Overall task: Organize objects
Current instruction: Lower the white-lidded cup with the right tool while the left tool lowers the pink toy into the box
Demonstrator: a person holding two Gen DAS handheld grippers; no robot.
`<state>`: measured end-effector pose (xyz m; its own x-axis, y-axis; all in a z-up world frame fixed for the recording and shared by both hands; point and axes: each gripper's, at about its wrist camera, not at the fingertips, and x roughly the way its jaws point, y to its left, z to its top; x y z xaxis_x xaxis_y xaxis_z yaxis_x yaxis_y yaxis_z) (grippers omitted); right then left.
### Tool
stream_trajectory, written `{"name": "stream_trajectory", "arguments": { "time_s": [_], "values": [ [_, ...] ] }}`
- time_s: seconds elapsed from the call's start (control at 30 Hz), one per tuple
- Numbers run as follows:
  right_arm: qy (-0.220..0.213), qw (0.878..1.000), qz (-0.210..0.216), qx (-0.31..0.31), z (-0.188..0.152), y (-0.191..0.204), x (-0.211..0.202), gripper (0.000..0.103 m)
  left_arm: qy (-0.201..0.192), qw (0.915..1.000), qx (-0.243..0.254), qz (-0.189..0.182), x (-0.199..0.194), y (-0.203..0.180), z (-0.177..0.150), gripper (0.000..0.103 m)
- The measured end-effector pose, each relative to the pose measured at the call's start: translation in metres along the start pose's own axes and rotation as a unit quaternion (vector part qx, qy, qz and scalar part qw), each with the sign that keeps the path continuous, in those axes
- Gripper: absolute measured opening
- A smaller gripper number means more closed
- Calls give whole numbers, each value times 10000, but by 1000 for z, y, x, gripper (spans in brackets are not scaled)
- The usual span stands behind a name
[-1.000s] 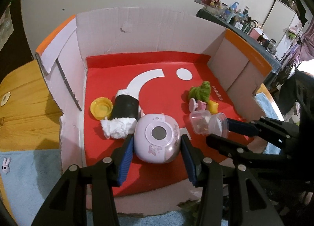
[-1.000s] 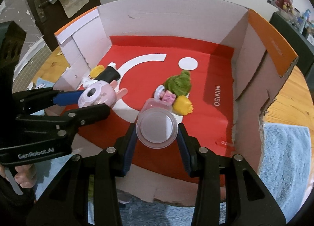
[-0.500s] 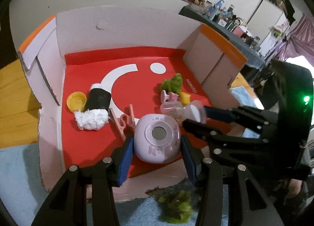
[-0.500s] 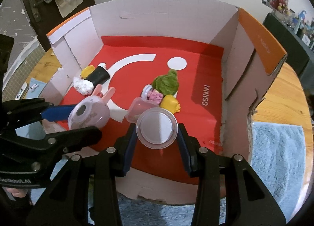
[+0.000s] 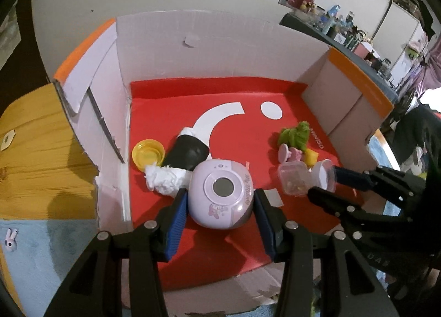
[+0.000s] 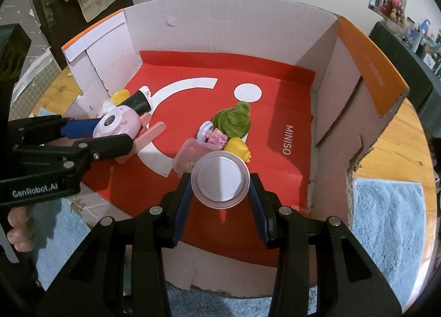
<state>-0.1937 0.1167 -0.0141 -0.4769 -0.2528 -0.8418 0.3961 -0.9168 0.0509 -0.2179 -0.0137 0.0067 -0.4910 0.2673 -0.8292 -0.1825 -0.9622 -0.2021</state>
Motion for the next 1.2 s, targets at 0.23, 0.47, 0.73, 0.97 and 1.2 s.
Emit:
{"name": "stream_trajectory", "arguments": {
  "time_s": [0.23,0.47,0.73,0.97,1.2],
  "values": [
    [14,9999,105,-20,1,3,3,39,-162,9995,16,280,-9,-2,-3,49],
    [-16,9998,197,-31,0,6,-1,39,136,9997,110,152,-17,-10,-23,49],
    [-4,9998,207,-28,-3,7,-6,39,537,9980,323,-29,-14,-22,-32,50],
    [18,9997,225,-69,-4,12,-4,39,538,9981,274,136,-6,-15,-22,49],
    [64,9996,255,-90,-3,14,1,39,429,9987,164,206,-6,-6,-15,50]
  ]
}}
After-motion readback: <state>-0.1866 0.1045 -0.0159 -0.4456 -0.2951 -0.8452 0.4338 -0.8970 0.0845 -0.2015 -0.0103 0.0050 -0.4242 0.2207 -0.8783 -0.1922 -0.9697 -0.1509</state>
